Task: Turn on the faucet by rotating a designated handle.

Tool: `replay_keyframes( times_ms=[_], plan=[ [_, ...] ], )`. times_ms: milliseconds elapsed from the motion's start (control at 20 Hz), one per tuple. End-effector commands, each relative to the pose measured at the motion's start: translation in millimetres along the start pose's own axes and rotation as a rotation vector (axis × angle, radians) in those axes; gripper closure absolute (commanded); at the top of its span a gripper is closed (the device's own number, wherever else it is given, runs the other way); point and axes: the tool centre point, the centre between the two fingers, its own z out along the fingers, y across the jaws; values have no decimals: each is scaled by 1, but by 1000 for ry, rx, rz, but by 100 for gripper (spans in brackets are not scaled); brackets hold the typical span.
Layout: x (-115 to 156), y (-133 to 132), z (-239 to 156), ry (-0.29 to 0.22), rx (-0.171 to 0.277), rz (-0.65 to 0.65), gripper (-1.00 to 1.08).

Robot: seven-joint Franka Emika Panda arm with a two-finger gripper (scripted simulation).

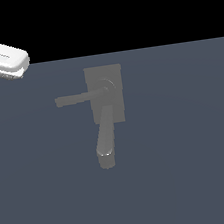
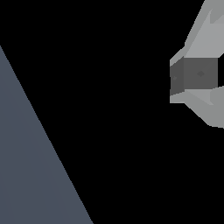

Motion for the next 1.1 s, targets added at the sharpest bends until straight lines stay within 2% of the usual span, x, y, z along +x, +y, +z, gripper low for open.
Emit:
replay_keyframes(
  times_ms=[0, 200, 400, 600, 850, 1050],
  plan=[
    [28, -24, -11, 75, 4, -64, 108],
    [61, -57, -27, 169, 17, -143, 108],
    [82, -84, -40, 237, 32, -200, 108],
    [101, -102, -54, 298, 40, -242, 108],
    [131, -126, -82, 398, 50, -302, 108],
    [146, -141, -99, 453, 58, -335, 108]
  ],
)
